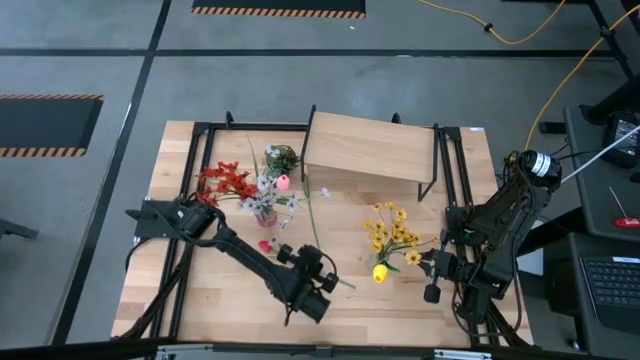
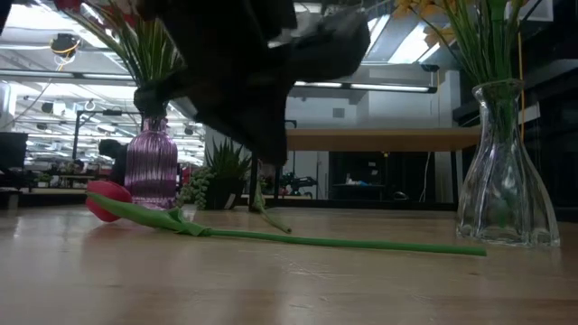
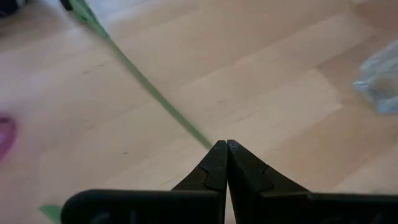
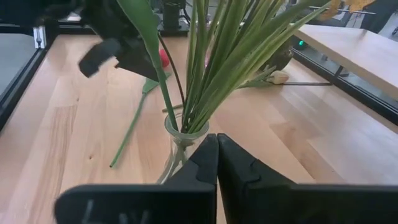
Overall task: Pick and place flowers into a vace then onto a shelf
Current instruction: Put the white flower into the transparent vase
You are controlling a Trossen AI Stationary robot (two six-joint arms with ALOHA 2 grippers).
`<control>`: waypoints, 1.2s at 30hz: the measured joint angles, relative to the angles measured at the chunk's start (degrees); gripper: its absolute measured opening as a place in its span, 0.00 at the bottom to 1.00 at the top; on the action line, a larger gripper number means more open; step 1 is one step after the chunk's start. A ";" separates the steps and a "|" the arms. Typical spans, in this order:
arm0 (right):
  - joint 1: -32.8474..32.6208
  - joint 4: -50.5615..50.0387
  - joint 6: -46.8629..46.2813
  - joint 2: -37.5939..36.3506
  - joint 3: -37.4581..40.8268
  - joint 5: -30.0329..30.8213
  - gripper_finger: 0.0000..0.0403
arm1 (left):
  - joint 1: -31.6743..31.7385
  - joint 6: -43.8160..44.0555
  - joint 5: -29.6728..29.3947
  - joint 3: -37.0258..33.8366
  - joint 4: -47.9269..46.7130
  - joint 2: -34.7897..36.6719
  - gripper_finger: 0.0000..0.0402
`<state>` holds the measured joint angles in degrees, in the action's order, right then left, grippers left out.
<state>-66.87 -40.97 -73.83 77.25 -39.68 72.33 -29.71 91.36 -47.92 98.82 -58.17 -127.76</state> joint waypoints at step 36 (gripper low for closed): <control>-0.02 0.00 0.82 0.00 0.00 -2.09 0.06 | 4.76 18.90 2.97 -0.14 2.18 -6.22 0.40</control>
<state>-66.89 -40.97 -73.01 77.25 -39.68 70.24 -24.95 110.26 -44.95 98.67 -55.99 -133.97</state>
